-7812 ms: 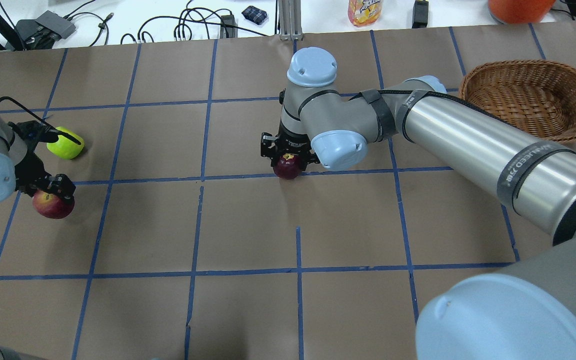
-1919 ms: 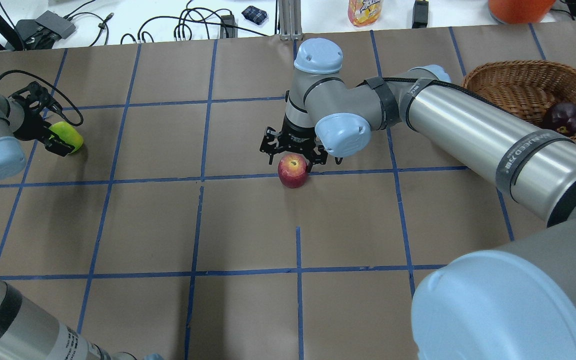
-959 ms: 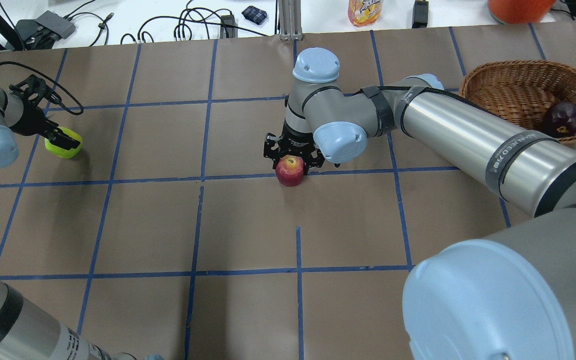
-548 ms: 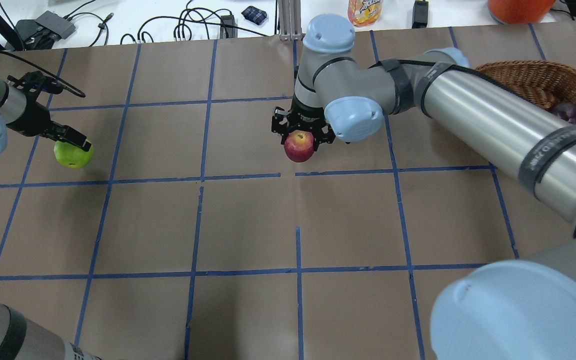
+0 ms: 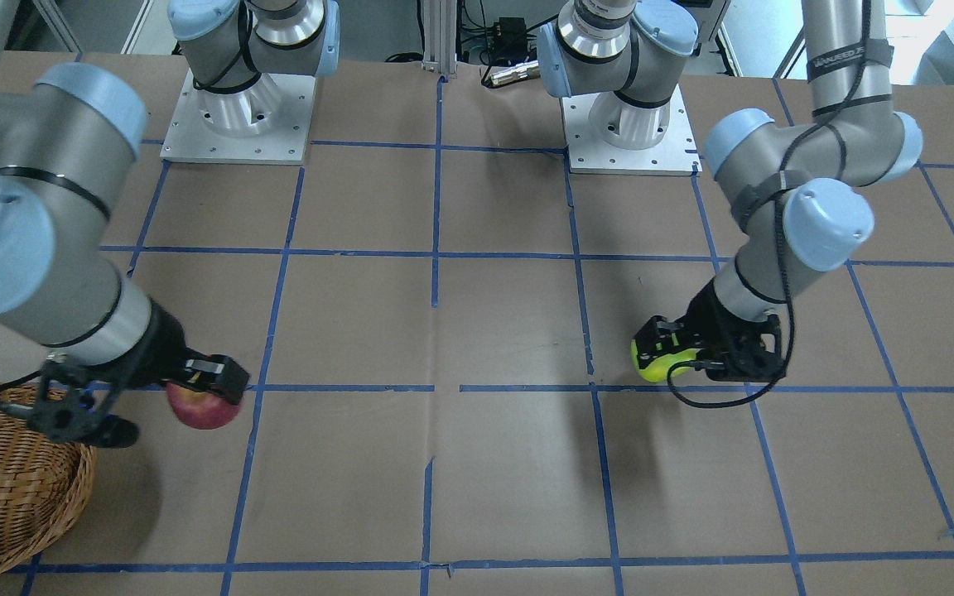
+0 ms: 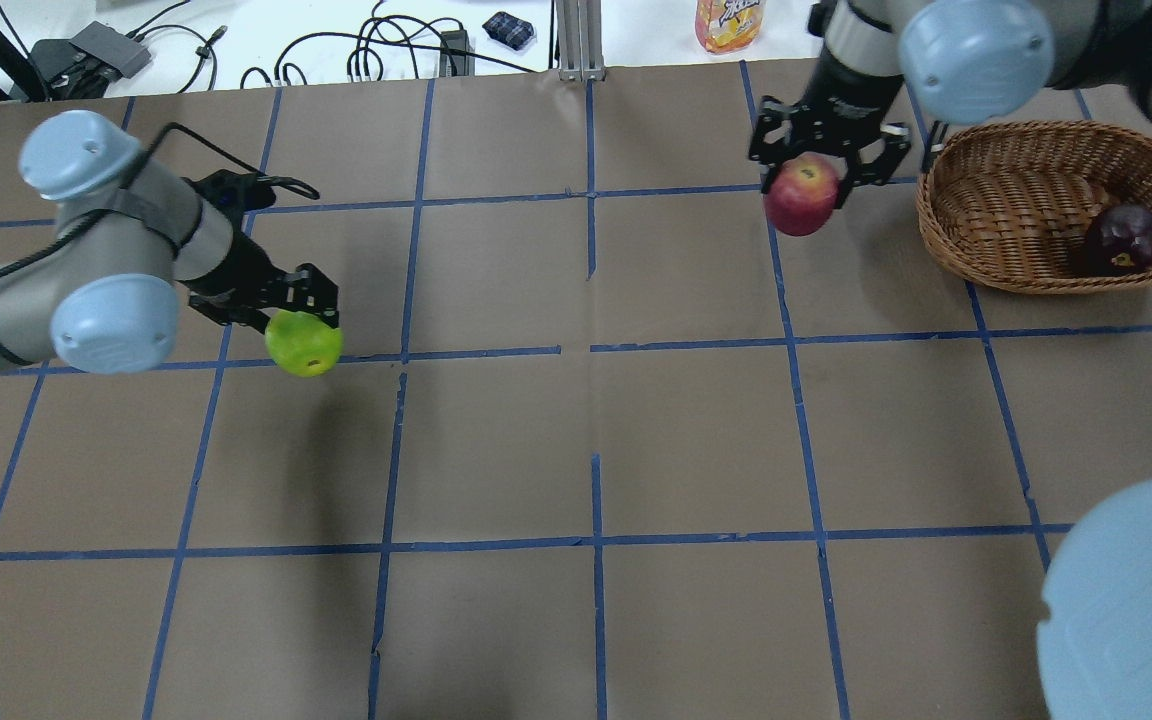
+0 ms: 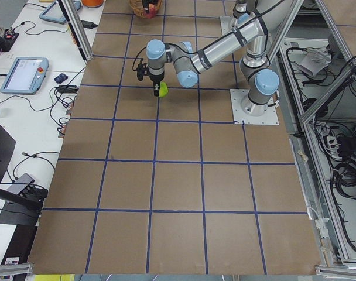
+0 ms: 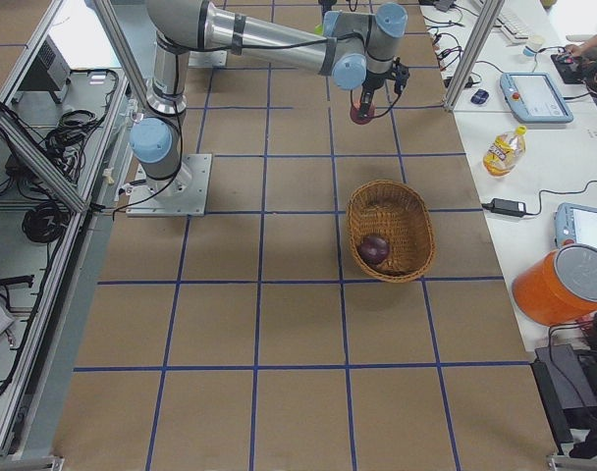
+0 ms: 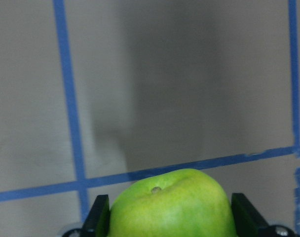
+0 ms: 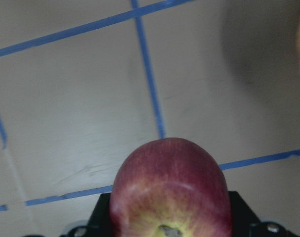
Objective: Put all apples into basket
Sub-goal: 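Lift the red apple toward the basket while the left carries the green apple, then release the red apple into the basket while the left gripper sets down the green apple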
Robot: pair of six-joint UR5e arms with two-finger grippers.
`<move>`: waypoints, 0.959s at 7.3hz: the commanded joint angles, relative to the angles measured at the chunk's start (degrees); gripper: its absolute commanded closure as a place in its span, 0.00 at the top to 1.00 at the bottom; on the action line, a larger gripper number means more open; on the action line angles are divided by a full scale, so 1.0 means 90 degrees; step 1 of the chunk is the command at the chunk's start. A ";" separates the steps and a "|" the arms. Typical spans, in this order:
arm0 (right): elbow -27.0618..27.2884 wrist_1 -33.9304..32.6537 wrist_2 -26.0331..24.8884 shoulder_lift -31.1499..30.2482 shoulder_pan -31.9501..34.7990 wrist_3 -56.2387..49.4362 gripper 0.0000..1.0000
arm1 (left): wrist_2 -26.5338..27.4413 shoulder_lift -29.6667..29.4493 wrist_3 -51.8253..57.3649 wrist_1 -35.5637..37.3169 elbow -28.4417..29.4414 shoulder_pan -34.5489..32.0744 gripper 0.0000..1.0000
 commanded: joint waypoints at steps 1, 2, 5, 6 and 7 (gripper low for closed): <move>-0.0021 0.0046 -0.0526 0.0093 -0.1279 -0.2148 0.00 | 0.0005 -0.0345 -0.2689 0.1025 0.0016 -0.1782 0.41; -0.0059 -0.0090 -0.0538 0.0345 -0.1545 -0.2681 0.00 | -0.0014 -0.0502 -0.3443 0.1241 0.0075 -0.2174 0.41; -0.0079 -0.1348 -0.1280 0.1059 -0.1674 -0.3346 0.00 | -0.0063 -0.1078 -0.4425 0.2080 0.0455 -0.2822 0.43; -0.0070 -0.1535 -0.1270 0.1186 -0.1800 -0.3544 0.00 | -0.0024 -0.1215 -0.4466 0.2102 0.0485 -0.2862 0.74; -0.0069 -0.1556 -0.1261 0.1284 -0.1859 -0.3565 0.00 | 0.0005 -0.1246 -0.4485 0.2112 0.0476 -0.2872 1.00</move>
